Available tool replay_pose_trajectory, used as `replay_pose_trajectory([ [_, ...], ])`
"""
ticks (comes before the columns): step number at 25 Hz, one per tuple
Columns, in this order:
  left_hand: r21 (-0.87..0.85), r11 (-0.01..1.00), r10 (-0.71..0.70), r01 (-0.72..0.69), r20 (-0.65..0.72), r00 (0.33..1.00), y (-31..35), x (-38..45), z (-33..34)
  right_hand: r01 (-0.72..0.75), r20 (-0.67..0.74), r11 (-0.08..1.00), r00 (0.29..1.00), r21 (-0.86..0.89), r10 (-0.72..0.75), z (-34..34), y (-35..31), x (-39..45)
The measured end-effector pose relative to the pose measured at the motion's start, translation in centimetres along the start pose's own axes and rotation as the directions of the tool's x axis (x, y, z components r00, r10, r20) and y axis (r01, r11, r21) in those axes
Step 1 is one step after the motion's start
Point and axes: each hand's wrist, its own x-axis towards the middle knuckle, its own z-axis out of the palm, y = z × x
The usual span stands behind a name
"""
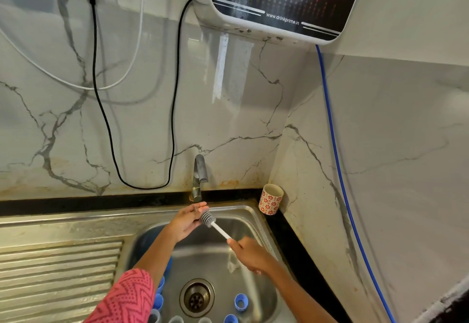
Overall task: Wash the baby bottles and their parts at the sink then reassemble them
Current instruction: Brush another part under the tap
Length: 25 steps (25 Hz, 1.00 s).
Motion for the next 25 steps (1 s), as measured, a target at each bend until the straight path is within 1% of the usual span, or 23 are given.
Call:
replay_pose_trajectory([
  [1, -0.038, 0.999, -0.004, 0.004, 0.008, 1.000, 0.0, 0.0, -0.2, -0.059, 0.098, 0.981, 0.994, 0.184, 0.042, -0.1, 0.0, 0.1],
  [2, -0.082, 0.997, -0.005, 0.007, 0.022, 1.000, 0.1, 0.0, -0.1, -0.146, 0.217, 0.920, 0.974, 0.363, 0.069, -0.1, 0.0, 0.1],
  [3, -0.124, 0.992, -0.004, 0.008, 0.034, 0.999, 0.4, 0.1, 0.0, -0.234, 0.337, 0.824, 0.940, 0.516, 0.056, 0.1, 0.1, 0.1],
  [4, -0.167, 0.986, 0.003, 0.006, 0.055, 0.998, 0.8, 0.0, 0.2, -0.309, 0.438, 0.721, 0.899, 0.620, 0.010, 0.4, 0.0, 0.2],
  [5, -0.203, 0.979, 0.009, 0.006, 0.073, 0.997, 1.2, 0.0, 0.4, -0.354, 0.498, 0.641, 0.865, 0.681, -0.051, 0.7, 0.0, 0.3],
  [6, -0.229, 0.974, 0.014, 0.007, 0.087, 0.996, 1.5, 0.0, 0.6, -0.377, 0.527, 0.593, 0.844, 0.711, -0.095, 0.9, 0.0, 0.5],
  [7, -0.233, 0.972, 0.013, 0.008, 0.089, 0.996, 1.7, 0.1, 0.6, -0.381, 0.531, 0.585, 0.842, 0.716, -0.101, 1.0, 0.1, 0.8],
  [8, -0.227, 0.974, 0.006, 0.012, 0.078, 0.997, 1.8, 0.3, 0.6, -0.372, 0.512, 0.614, 0.856, 0.697, -0.063, 1.0, 0.0, 0.9],
  [9, -0.212, 0.977, -0.009, 0.020, 0.051, 0.999, 1.6, 0.5, 0.6, -0.330, 0.445, 0.681, 0.895, 0.654, 0.006, 1.2, -0.1, 1.2],
  [10, -0.198, 0.980, -0.027, 0.030, 0.015, 1.000, 1.3, 0.9, 0.6, -0.266, 0.344, 0.780, 0.936, 0.567, 0.069, 1.3, -0.3, 1.5],
  [11, -0.186, 0.982, -0.044, 0.038, -0.027, 0.999, 0.9, 1.2, 0.5, -0.172, 0.180, 0.896, 0.978, 0.409, 0.105, 1.5, -0.4, 1.7],
  [12, -0.173, 0.984, -0.054, 0.042, -0.066, 0.996, 0.7, 1.6, 0.5, -0.086, -0.002, 0.979, 0.996, 0.187, 0.088, 1.7, -0.5, 1.8],
  [13, -0.152, 0.987, -0.061, 0.046, -0.099, 0.993, 0.6, 1.8, 0.5, -0.030, -0.148, 0.999, 0.989, -0.030, 0.025, 1.7, -0.6, 1.8],
  [14, -0.132, 0.990, -0.069, 0.053, -0.120, 0.990, 0.6, 2.0, 0.5, -0.012, -0.254, 0.982, 0.966, -0.191, -0.038, 1.8, -0.5, 2.0],
  [15, -0.108, 0.992, -0.076, 0.061, -0.138, 0.987, 0.6, 2.2, 0.5, -0.003, -0.329, 0.959, 0.939, -0.284, -0.094, 1.8, -0.5, 2.1],
  [16, -0.092, 0.993, -0.085, 0.072, -0.151, 0.985, 0.7, 2.3, 0.4, 0.002, -0.384, 0.921, 0.909, -0.389, -0.164, 1.7, -0.4, 2.1],
  [17, -0.080, 0.993, -0.094, 0.082, -0.160, 0.983, 0.7, 2.4, 0.4, -0.007, -0.420, 0.855, 0.873, -0.518, -0.247, 1.7, 0.0, 2.3],
  [18, -0.077, 0.993, -0.104, 0.091, -0.176, 0.979, 0.7, 2.5, 0.4, -0.029, -0.428, 0.820, 0.863, -0.572, -0.268, 1.6, 0.4, 2.3],
  [19, -0.074, 0.992, -0.112, 0.098, -0.214, 0.970, 0.6, 2.6, 0.5, -0.031, -0.439, 0.815, 0.854, -0.579, -0.279, 2.0, 1.0, 2.9],
  [20, -0.065, 0.993, -0.113, 0.100, -0.266, 0.957, 0.5, 2.6, 0.5, -0.003, -0.454, 0.824, 0.836, -0.567, -0.309, 2.4, 1.4, 3.5],
  [22, -0.062, 0.993, -0.116, 0.100, -0.349, 0.930, 0.1, 2.9, 0.3, 0.012, -0.479, 0.806, 0.799, -0.591, -0.363, 3.1, 2.1, 3.9],
  [25, -0.080, 0.992, -0.120, 0.095, -0.409, 0.905, -0.7, 3.1, 0.1, 0.040, -0.480, 0.794, 0.778, -0.607, -0.406, 3.5, 2.7, 3.8],
])
